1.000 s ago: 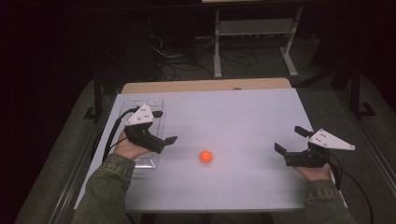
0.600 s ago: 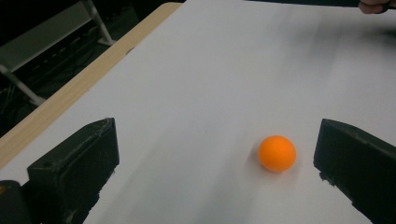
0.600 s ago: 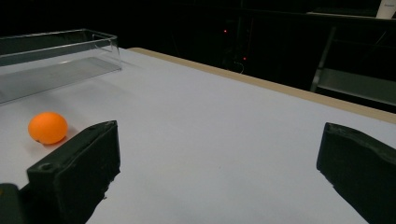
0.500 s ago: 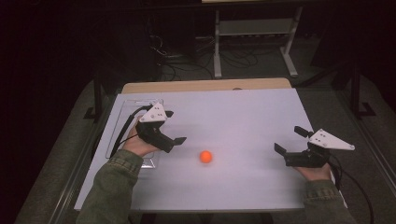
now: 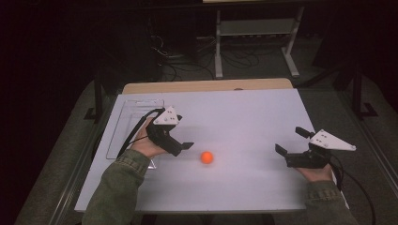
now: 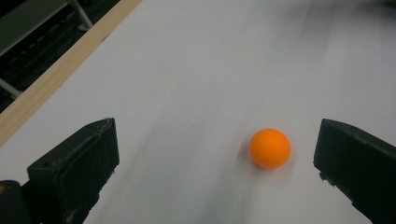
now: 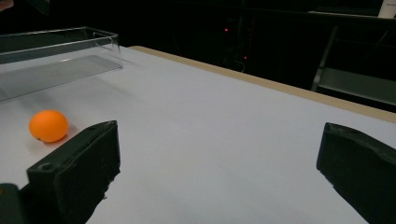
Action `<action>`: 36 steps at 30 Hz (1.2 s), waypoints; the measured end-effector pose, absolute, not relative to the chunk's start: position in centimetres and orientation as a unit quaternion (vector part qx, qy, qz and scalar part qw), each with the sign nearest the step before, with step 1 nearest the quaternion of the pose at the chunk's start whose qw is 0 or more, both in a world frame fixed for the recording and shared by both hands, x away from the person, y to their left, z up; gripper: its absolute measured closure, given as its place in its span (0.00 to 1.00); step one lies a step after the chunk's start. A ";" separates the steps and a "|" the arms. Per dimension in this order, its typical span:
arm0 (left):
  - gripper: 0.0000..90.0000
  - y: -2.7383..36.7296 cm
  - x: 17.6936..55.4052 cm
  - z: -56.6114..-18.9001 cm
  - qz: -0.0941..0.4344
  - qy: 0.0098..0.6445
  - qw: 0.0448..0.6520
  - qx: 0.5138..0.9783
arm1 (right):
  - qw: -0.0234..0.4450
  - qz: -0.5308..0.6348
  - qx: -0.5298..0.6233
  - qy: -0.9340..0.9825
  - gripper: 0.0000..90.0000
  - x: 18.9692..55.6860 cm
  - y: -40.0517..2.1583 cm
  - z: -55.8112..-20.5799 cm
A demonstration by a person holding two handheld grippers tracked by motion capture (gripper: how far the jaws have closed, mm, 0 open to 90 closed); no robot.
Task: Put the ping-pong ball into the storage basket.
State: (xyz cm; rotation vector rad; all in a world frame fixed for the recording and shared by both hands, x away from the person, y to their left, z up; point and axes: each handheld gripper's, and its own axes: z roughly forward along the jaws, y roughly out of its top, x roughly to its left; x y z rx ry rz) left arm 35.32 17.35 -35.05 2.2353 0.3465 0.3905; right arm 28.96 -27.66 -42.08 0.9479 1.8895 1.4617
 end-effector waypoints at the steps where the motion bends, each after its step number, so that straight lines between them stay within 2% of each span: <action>1: 0.00 17.1 35.4 -35.1 0.154 0.134 0.408 0.890 | 0.282 0.546 0.353 0.706 0.00 29.0 -27.7 -42.1; 36: 0.00 13.4 36.0 -37.3 0.128 0.097 0.341 0.926 | 0.279 0.545 0.350 0.709 0.00 28.9 -27.4 -42.1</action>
